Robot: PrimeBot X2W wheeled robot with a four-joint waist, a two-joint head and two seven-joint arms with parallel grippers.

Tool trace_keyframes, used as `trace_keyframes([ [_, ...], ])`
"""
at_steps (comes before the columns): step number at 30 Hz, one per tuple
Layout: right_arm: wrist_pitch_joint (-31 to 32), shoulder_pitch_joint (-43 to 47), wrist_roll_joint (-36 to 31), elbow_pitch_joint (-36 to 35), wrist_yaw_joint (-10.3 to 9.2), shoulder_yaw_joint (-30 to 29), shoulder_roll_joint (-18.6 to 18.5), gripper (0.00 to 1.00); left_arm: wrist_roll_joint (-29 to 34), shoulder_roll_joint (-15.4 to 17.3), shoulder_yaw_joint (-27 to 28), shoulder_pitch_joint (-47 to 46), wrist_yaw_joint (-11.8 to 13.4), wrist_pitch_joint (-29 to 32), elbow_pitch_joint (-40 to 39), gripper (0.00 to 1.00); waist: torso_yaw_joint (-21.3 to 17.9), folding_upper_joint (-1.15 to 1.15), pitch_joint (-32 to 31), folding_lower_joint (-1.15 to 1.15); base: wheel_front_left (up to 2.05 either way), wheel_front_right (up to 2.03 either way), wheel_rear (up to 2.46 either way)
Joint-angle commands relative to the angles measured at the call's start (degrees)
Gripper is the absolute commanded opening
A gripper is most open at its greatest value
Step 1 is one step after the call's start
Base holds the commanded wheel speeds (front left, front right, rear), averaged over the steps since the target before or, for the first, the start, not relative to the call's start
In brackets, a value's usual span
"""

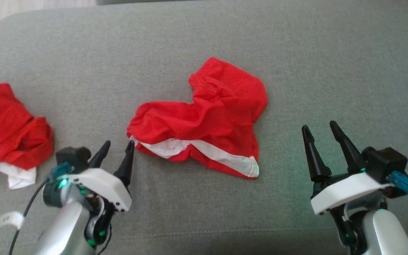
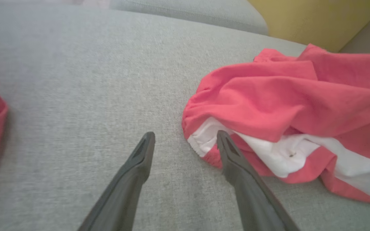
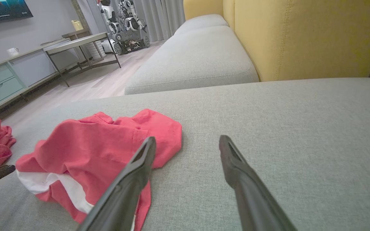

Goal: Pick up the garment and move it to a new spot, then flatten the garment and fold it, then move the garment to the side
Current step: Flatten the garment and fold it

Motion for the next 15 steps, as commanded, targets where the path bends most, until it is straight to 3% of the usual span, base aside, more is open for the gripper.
trace_keyframes([
  [1, -0.24, -2.56, 0.34, -1.97, -0.04, 1.48, -0.13, 1.0, -0.33, 0.67, 1.66, -3.57, -0.69, -0.1, 0.2, 1.0, -0.67, 0.0, 0.69, 0.0, 0.0, 0.0, 0.0],
  [11, -0.71, -2.93, 1.09, -1.14, -0.04, 2.14, -0.13, 1.0, -1.45, -1.06, 1.27, -7.89, -3.64, -2.22, 10.12, 1.0, -2.05, 0.0, 2.05, 0.0, 0.0, 0.0, 0.0],
  [13, -0.4, -2.94, 1.22, -0.68, -0.04, 3.35, -0.13, 1.0, -1.62, -1.24, 1.15, -8.51, -4.34, -3.01, 11.5, 0.05, -2.26, 0.0, 2.14, 0.0, 0.0, 0.0, 0.0],
  [15, 0.14, -2.92, 1.07, 0.11, -0.04, 5.62, -0.13, 1.0, -1.66, -1.26, 1.04, -8.78, -4.75, -3.73, 12.42, 0.0, -2.36, 0.0, 2.19, 0.0, 0.0, 0.0, 0.0],
])
